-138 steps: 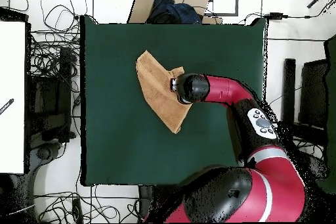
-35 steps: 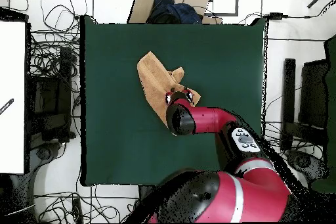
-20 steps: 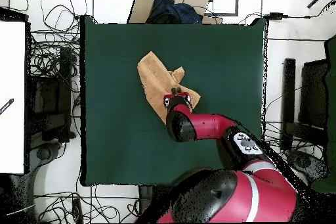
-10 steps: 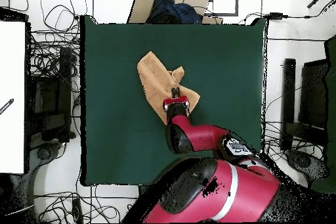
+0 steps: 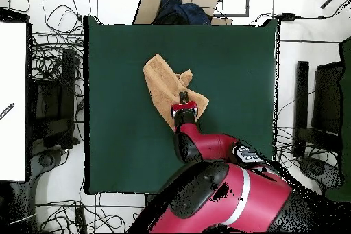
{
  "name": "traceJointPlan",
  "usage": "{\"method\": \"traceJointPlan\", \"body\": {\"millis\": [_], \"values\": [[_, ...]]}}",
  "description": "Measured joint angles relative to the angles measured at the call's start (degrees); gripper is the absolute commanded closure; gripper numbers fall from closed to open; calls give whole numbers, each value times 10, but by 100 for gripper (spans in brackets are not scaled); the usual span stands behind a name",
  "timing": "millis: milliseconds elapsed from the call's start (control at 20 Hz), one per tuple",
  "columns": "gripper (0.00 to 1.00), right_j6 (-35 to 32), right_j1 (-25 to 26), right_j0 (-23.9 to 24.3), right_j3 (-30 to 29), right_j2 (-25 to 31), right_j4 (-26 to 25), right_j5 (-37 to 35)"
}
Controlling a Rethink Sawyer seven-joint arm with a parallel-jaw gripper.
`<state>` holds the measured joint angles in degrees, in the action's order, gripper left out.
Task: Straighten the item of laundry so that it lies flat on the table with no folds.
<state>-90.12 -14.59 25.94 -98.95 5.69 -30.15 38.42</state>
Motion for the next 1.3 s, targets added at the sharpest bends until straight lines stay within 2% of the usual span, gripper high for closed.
{"method": "traceJointPlan", "body": {"millis": [200,350,750,1050,1300], "values": [[100,0,-4,-5,-1,-2,9,-11],[100,0,-17,-21,-3,-10,35,-47],[100,0,-56,-61,0,-27,106,-185],[100,0,-63,-58,0,-28,113,-220],[100,0,-68,-37,-4,-17,113,-242]]}}
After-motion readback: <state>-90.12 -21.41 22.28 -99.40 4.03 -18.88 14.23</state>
